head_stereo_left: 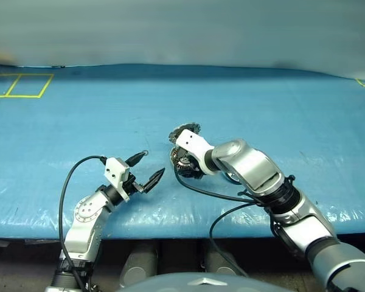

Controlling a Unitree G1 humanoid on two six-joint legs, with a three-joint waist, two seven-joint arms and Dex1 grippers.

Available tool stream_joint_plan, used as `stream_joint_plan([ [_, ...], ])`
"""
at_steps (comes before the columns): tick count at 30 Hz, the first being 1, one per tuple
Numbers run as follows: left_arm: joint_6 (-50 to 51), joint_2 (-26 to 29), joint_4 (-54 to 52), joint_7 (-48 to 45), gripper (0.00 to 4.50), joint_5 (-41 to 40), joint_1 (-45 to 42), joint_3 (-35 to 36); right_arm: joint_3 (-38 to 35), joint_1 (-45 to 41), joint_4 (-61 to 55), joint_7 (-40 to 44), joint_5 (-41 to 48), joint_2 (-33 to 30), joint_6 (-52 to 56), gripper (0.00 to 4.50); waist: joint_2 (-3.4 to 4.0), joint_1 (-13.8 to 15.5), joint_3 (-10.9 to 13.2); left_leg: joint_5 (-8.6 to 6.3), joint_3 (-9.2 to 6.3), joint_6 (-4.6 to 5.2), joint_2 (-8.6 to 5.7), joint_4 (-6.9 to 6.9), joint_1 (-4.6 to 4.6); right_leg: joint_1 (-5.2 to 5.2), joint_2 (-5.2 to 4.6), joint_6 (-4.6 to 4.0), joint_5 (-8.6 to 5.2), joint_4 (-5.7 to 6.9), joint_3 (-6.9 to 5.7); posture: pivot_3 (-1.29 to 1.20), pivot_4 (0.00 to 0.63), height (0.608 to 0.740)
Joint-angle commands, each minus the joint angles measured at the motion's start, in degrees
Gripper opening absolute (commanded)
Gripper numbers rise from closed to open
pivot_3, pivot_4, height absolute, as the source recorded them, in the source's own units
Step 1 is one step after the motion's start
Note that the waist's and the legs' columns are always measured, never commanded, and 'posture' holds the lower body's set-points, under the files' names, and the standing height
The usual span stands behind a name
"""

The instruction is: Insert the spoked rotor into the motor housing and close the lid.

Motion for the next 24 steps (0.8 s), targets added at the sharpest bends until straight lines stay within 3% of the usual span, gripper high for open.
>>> stream_joint_plan([
  [1,0.1,-0.3,-1.8,0.1,4.5,-0.5,0.0,-0.4,-6.0,0.3,-5.9,-0.3,3.8,0.9,1.1,3.31,0.0,0.0,0.0,0.0,0.0,0.0,0.0,0.0,-0.02,-0.02,0.0,0.0,0.0,0.0,-0.01,0.0,0.15,0.74],
  [6,0.7,-0.2,-3.0,0.5,4.5,-0.6,0.5,-0.3,-11.2,9.0,-14.2,2.0,7.6,-2.7,-11.5,3.31,-0.03,0.2,0.0,-0.02,-0.02,0.03,-0.02,-0.01,-0.05,0.02,-0.02,0.02,0.0,-0.06,-0.04,0.0,0.15,0.74],
  [9,0.4,0.1,-3.5,3.1,4.5,1.6,0.9,0.5,-14.8,18.7,-16.8,-0.7,4.7,-3.5,-29.1,3.31,-0.05,0.1,0.0,-0.05,-0.02,0.07,-0.02,-0.06,-0.07,0.07,-0.04,0.11,0.01,-0.23,-0.08,0.0,0.15,0.74],
  [12,-0.6,0.1,-3.5,4.6,4.5,2.4,1.1,1.2,-20.1,29.2,-18.3,-2.8,6.0,-1.5,-37.8,3.31,-0.05,0.1,0.0,-0.05,0.04,0.07,0.02,-0.13,-0.05,0.1,-0.02,0.15,0.03,-0.35,-0.05,0.0,0.15,0.74],
  [15,-1.6,0.0,-2.8,6.0,4.5,3.4,0.9,1.7,-18.7,36.9,-18.3,-4.5,2.0,-3.0,-46.2,3.31,-0.05,0.1,0.0,-0.05,0.07,0.08,0.03,-0.18,-0.04,0.11,0.0,0.18,0.06,-0.44,-0.02,0.0,0.15,0.74],
  [18,-1.6,0.1,-2.6,5.6,4.5,3.0,0.5,1.6,-17.1,42.2,-18.4,-4.2,1.2,-4.3,-49.5,3.31,-0.05,0.1,0.0,-0.05,0.12,0.08,0.03,-0.16,-0.03,0.13,0.0,0.14,0.05,-0.48,0.02,0.0,0.15,0.74],
  [24,-0.2,0.6,-1.8,6.6,4.5,3.5,-1.1,2.2,-22.3,46.4,-16.0,-4.7,8.9,-0.1,-49.8,3.31,-0.08,0.1,0.0,-0.05,0.12,0.08,0.08,-0.1,0.0,0.2,0.02,0.01,-0.02,-0.5,0.05,0.0,0.15,0.74],
])
